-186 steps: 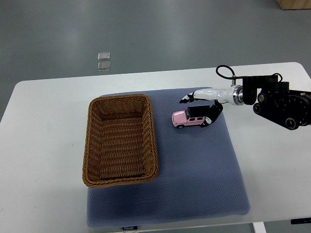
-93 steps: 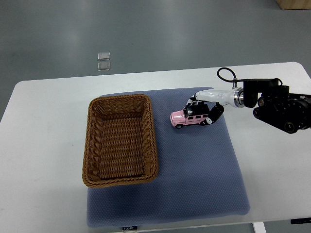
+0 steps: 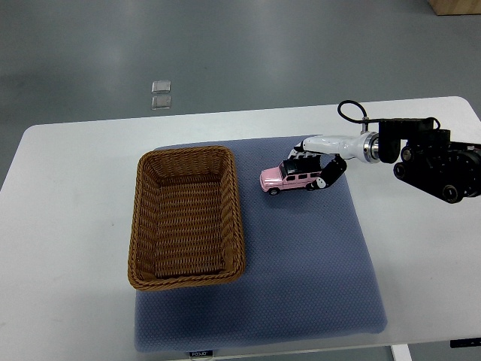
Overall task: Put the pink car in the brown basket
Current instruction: 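Close the right hand's fingers around the pink car and lift, then carry the pink car with the right hand over the wicker basket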
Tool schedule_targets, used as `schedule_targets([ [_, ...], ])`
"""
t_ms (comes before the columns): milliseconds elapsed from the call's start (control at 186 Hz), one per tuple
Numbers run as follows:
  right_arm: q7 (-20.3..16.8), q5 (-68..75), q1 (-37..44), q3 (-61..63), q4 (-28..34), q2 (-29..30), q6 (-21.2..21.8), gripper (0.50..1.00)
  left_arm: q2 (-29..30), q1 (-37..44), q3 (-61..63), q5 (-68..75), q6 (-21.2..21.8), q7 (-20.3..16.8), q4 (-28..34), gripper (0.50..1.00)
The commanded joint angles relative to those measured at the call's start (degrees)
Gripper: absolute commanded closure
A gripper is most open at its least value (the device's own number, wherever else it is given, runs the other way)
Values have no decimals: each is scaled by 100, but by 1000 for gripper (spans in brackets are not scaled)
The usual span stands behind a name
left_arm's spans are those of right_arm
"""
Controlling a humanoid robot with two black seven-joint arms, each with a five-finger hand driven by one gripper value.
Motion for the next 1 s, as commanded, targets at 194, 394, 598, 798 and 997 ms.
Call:
schedule_targets([
  [194,171,241,16,225,-1,-174,23,1000,0,-2,0,0,0,3,0,500],
  [394,277,470,86,753,17,-262,278,1000,0,-2,0,0,0,3,0,500],
  [598,575,478,367,920,166,-78,357,1000,0,6,0,0,0,3,0,500],
  [798,628,435,420,902,210,669,269,1000,0,-2,0,0,0,3,0,500],
  [997,619,355,297,726,201,1329,-91,1000,0,-2,0,0,0,-6,0,500],
])
